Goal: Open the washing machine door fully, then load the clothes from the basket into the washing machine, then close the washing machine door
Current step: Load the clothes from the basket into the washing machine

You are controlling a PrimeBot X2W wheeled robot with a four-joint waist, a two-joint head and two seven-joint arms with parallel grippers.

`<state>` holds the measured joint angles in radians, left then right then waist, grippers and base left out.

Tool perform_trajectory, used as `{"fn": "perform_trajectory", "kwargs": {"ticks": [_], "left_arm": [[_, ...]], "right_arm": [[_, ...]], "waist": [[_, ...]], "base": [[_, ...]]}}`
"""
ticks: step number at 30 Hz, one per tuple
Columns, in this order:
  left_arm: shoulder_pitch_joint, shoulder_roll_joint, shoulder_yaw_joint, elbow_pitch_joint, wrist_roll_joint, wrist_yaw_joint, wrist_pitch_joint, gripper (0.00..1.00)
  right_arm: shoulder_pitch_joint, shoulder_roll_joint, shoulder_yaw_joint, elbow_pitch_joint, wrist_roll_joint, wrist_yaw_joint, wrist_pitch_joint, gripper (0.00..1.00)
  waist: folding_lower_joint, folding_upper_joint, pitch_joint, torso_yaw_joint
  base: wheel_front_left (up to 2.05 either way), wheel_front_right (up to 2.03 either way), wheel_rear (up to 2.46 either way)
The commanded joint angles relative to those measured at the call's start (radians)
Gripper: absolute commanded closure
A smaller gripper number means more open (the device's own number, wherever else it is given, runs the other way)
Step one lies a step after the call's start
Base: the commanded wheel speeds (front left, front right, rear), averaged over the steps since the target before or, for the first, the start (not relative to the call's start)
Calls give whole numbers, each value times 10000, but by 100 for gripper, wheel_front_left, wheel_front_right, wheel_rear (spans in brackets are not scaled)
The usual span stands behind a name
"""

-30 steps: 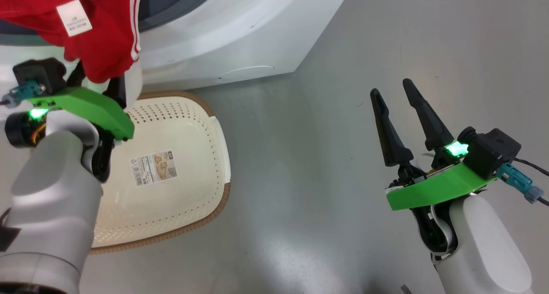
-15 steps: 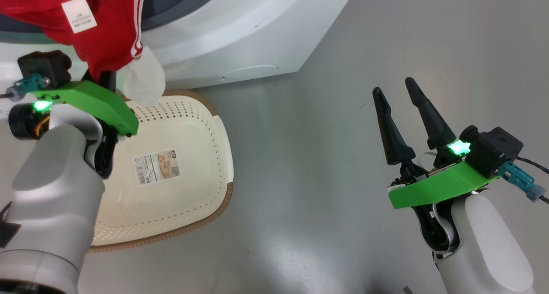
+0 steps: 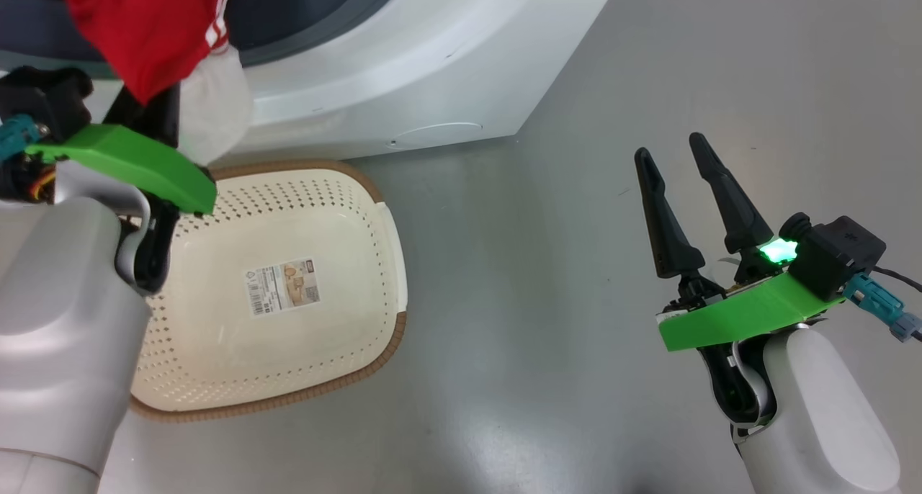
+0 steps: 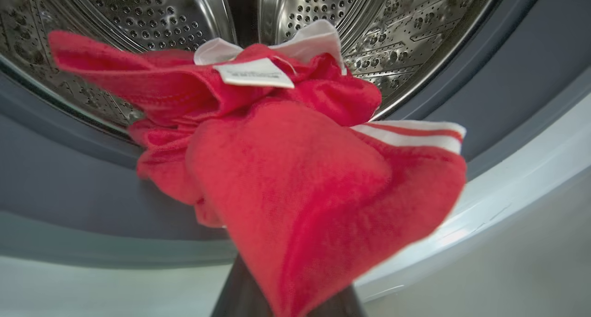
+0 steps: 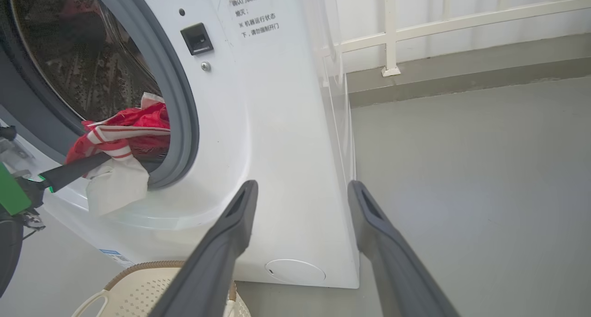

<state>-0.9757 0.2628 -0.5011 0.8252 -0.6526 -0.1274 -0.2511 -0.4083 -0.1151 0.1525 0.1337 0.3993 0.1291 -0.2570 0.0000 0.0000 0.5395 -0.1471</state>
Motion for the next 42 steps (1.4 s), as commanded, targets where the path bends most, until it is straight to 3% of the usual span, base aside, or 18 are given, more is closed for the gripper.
{"fn": "perform_trajectory", "kwargs": {"ticks": [1, 8, 15, 26, 35, 36, 37, 38, 42], "left_arm": [[-23, 472, 264, -470, 169, 56, -105, 100], [-1452, 976, 26, -480, 581, 151, 874, 100], [-3356, 1168, -42, 478, 776, 215, 1805, 100], [-5430, 1631, -167, 2006, 1321, 622, 1820, 100], [-6002, 1486, -491, 3313, 1549, 712, 1987, 100], [-6005, 1437, -490, 3448, 1517, 717, 2047, 78], [-6012, 1383, -490, 3558, 1488, 714, 2084, 67], [-6025, 1342, -526, 3634, 1499, 700, 2079, 0], [-6047, 1109, -645, 3797, 1510, 597, 1887, 0]], "right_arm": [[233, 39, 210, -198, 3, 16, -48, 0], [-45, 137, 454, -254, 60, 16, -48, 0], [-146, 400, 456, -392, 96, 16, -48, 0], [-9, 623, 447, -661, 180, 16, -48, 0], [38, 646, 486, -703, 266, 16, -48, 0], [23, 646, 502, -698, 270, 16, -48, 0], [7, 647, 517, -689, 269, 16, -48, 0], [-9, 647, 530, -680, 262, 16, -48, 0], [-30, 647, 468, -653, 173, 16, -48, 0]], "waist": [[0, 0, -16, 64], [0, 0, 431, -230], [0, 0, 1189, -1053], [0, 0, 1944, -2233], [0, 0, 1897, -2358], [0, 0, 1878, -2328], [0, 0, 1857, -2291], [0, 0, 1836, -2250], [0, 0, 1728, -1988]], "base": [[0, 0, 0], [0, 0, 0], [0, 0, 0], [0, 0, 0], [0, 0, 0], [0, 0, 0], [0, 0, 0], [0, 0, 0], [0, 0, 0]]}}
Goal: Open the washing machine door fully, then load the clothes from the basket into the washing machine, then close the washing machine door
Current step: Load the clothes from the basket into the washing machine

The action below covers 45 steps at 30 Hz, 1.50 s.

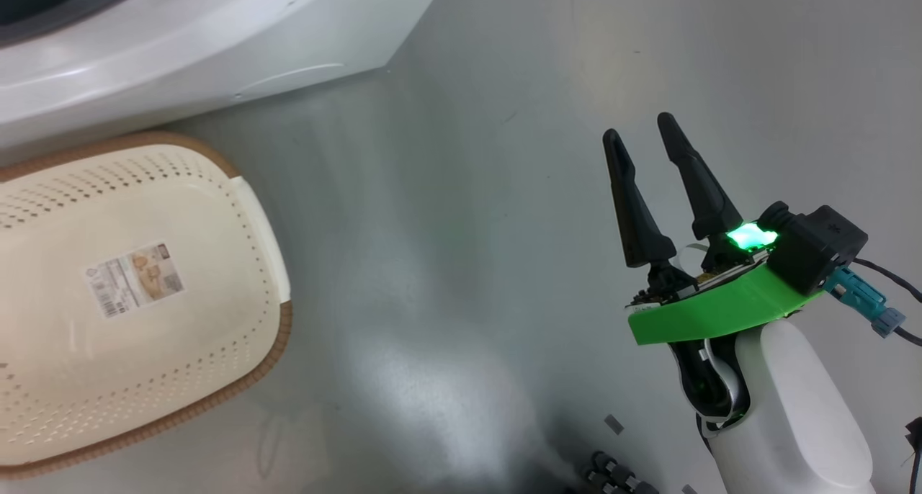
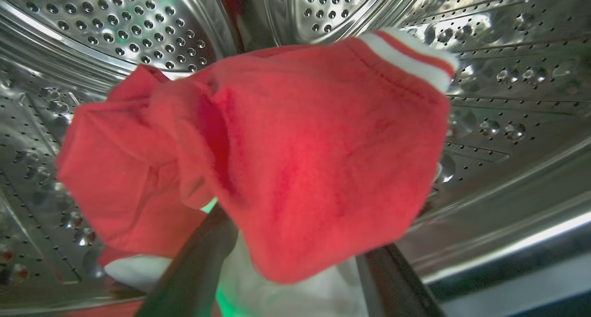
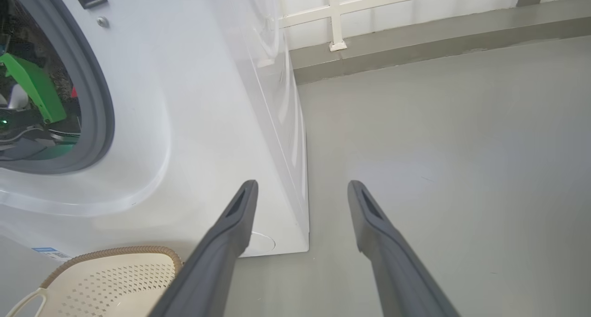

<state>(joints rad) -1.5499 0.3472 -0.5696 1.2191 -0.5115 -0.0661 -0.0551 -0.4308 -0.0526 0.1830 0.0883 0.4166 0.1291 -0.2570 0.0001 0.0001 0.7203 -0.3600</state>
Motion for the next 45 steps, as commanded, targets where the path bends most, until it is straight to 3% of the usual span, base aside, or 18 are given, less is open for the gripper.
{"fn": "perform_trajectory", "kwargs": {"ticks": [1, 16, 26, 35, 45], "left_arm": [[-292, 207, 44, -108, 65, -42, -143, 0], [899, -572, 26, 231, -476, -461, -1330, 0], [1947, -761, -61, 80, -677, -580, -1879, 0], [3285, -931, 195, -657, -957, -579, -2057, 0], [5412, -891, 943, -2762, -895, -183, -2064, 0]], "right_arm": [[183, 22, 157, -178, -27, 16, -48, 0], [215, -82, 163, 143, -227, 16, -48, 0], [316, -346, 224, 349, -128, 16, -48, 0], [578, -632, 144, 491, -11, 16, -48, 0], [856, -938, 202, 722, 142, 16, -48, 0]], "waist": [[-1, -1, -120, 200], [-1, -1, -1176, 1000], [-1, -1, -1975, 1364], [-1, -1, -2847, 1932], [-1, -1, -3938, 2630]], "base": [[0, 0, 0], [0, 0, 0], [0, 0, 0], [0, 0, 0], [0, 0, 0]]}}
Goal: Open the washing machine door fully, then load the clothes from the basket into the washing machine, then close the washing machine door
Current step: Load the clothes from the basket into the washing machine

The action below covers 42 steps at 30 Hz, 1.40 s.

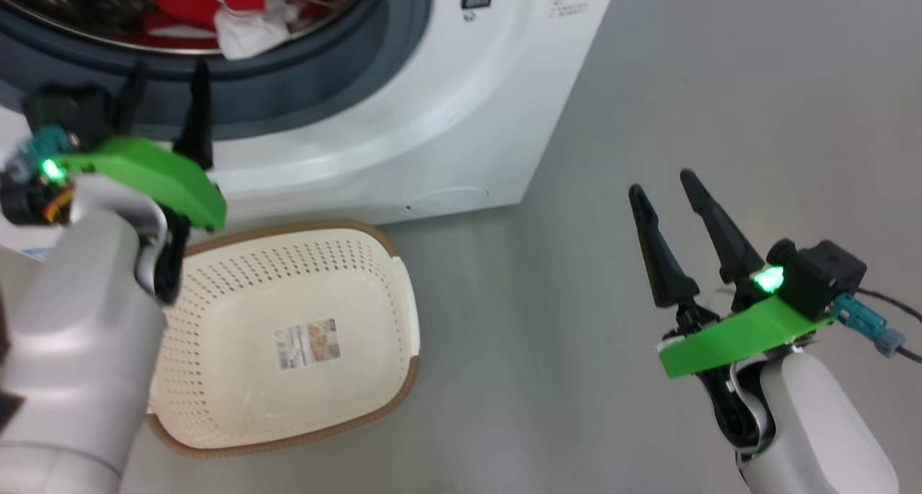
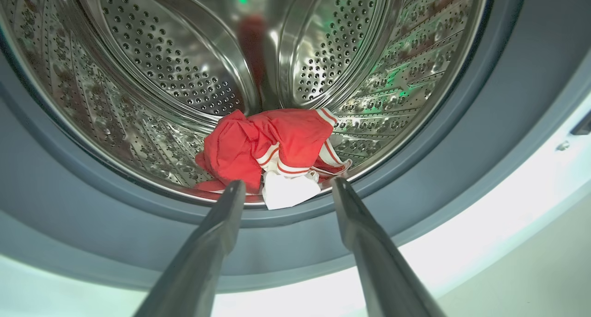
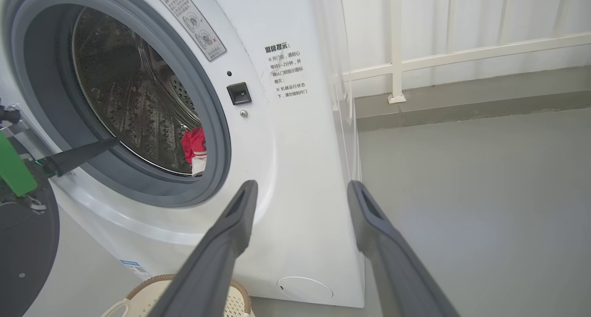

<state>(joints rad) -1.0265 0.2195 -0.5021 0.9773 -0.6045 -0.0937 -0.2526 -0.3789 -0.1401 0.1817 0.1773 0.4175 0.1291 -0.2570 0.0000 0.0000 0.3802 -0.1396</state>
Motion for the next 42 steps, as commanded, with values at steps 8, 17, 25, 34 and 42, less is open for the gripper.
{"fn": "perform_trajectory", "kwargs": {"ticks": [8, 17, 25, 34, 42], "left_arm": [[2288, 416, 743, -2366, 382, 537, -90, 0], [4678, 536, 1348, -4633, 637, 1026, -91, 0], [6235, 646, 1635, -6181, 785, 1337, -91, 0], [7830, 611, 2110, -7743, 1022, 1681, -91, 0], [8978, 536, 2641, -8771, 1276, 1891, -91, 0]], "right_arm": [[718, -371, 322, 37, 340, 16, -48, 0], [1133, -627, 280, 109, 523, 16, -48, 0], [1450, -743, 215, 119, 610, 16, -48, 0], [1765, -861, 176, 123, 639, 16, -48, 0], [1931, -951, 214, 131, 665, 16, -48, 0]], "waist": [[0, 0, -1474, 907], [0, 0, -2121, 1184], [0, 0, -2475, 1350], [0, 0, -2821, 1597], [0, 0, -3040, 1636]], "base": [[0, 0, 0], [0, 0, 0], [0, 0, 0], [0, 0, 0], [0, 0, 0]]}}
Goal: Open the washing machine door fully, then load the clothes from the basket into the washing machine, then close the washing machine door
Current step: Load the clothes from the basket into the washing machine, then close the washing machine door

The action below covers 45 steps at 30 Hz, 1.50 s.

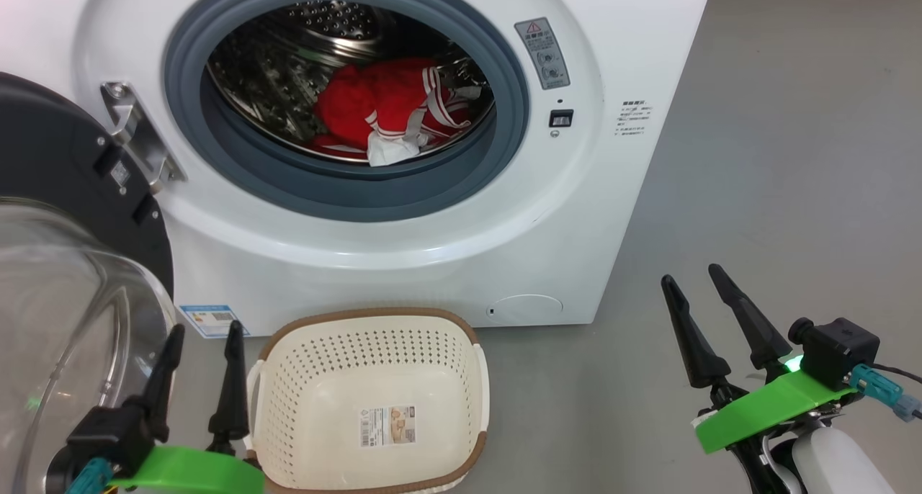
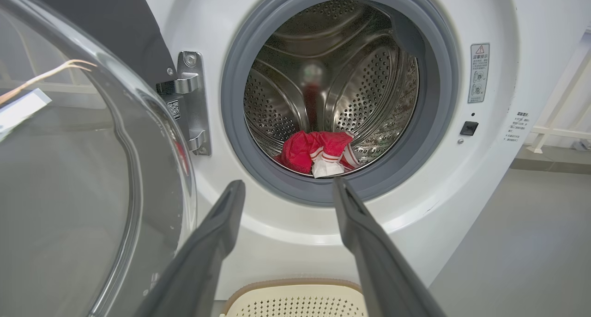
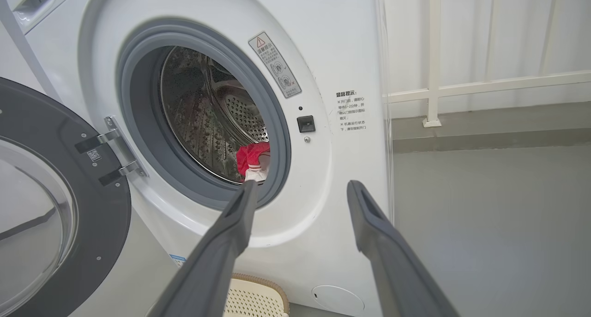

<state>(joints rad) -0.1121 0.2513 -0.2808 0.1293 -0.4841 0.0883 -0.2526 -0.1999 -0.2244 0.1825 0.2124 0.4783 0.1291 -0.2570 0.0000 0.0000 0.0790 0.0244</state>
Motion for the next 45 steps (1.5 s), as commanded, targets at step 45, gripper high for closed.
{"fn": "perform_trajectory", "kwargs": {"ticks": [45], "left_arm": [[571, -371, 1491, -493, 469, -585, -91, 0]], "right_arm": [[286, -267, 307, -125, 5, 16, -48, 0]], "waist": [[0, 0, -226, -144]], "base": [[0, 0, 0]]}}
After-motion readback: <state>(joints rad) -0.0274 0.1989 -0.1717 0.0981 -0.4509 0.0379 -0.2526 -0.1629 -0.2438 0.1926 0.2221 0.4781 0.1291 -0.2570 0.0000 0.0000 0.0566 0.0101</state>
